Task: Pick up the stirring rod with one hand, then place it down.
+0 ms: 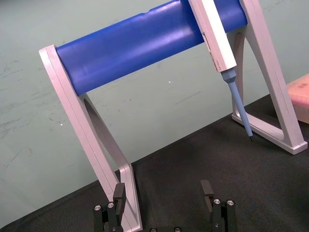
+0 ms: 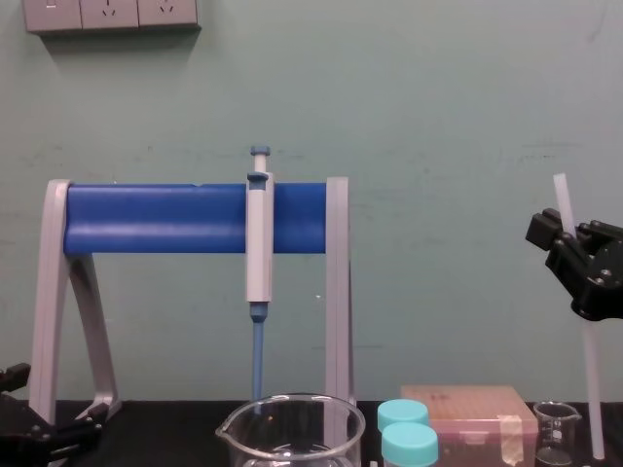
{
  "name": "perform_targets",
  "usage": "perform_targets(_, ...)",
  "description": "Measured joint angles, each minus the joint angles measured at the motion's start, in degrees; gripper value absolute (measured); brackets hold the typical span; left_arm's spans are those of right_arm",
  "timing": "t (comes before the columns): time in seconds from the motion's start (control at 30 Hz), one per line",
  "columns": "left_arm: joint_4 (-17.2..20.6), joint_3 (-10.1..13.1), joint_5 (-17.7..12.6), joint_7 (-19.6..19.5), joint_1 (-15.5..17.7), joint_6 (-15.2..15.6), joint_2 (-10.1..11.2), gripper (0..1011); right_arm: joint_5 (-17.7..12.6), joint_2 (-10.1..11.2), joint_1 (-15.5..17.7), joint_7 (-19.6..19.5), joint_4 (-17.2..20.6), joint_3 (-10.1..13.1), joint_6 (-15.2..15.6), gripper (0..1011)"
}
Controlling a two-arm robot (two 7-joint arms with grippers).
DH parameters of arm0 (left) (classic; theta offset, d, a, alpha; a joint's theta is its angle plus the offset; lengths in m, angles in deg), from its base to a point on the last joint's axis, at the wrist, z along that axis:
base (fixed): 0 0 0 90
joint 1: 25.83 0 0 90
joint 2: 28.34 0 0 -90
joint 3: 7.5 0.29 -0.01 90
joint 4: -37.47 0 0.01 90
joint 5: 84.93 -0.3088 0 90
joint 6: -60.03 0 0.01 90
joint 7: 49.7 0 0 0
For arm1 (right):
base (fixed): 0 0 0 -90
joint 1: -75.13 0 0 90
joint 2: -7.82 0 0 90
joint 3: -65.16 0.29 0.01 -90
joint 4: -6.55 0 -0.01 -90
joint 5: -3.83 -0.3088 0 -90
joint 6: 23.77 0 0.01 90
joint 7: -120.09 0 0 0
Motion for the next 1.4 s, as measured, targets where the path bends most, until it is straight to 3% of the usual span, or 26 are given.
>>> perform_targets(1.4,0.0,0.0,0.0,0.0,0.0,0.0,0.0,1000,0.0,0.1,-0.1,-0.1,0.0,-0.2,0.0,66)
